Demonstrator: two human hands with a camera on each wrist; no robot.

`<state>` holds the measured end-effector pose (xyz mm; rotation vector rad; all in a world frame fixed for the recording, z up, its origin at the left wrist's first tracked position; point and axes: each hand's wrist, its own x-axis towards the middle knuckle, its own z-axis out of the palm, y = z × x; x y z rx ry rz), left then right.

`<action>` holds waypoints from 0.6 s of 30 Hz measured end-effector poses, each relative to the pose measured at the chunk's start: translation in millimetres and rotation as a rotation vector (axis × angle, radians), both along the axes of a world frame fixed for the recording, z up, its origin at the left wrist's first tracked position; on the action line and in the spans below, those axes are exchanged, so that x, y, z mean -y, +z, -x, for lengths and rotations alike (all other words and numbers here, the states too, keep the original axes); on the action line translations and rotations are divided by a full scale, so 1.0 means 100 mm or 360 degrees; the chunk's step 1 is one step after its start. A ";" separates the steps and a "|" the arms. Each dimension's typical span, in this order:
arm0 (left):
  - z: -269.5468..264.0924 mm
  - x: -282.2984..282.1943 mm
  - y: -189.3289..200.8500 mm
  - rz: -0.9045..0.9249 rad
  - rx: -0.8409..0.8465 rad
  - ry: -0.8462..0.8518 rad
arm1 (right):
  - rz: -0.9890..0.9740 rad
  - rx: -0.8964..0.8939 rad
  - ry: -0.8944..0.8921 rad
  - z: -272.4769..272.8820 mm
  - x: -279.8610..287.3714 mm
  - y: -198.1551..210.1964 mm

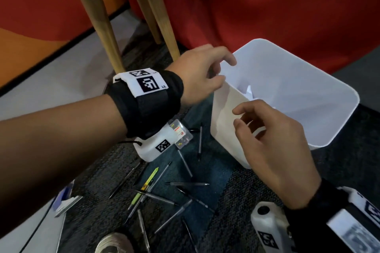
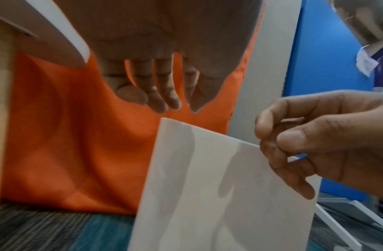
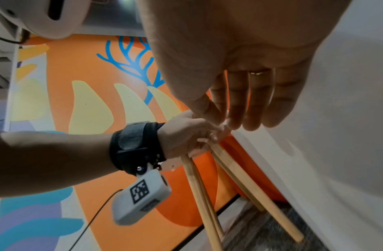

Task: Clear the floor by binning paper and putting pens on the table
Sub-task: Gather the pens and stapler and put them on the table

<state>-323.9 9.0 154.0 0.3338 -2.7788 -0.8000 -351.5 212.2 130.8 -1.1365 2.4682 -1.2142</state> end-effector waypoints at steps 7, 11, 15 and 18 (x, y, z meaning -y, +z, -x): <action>-0.79 0.28 -0.10 -0.0042 0.0431 0.0357 | -0.0387 0.0169 0.0210 -0.19 0.35 -0.57; -1.34 0.46 -0.22 -0.0025 0.0750 0.0476 | -0.0839 0.0302 0.0376 -0.39 0.54 -1.15; -1.73 0.59 -0.63 -0.0040 0.1030 0.0454 | -0.1229 0.0349 0.0496 -0.53 0.74 -1.66; -1.93 0.63 -1.03 -0.0188 0.1138 0.0477 | -0.1358 0.0331 0.0484 -0.58 0.91 -1.91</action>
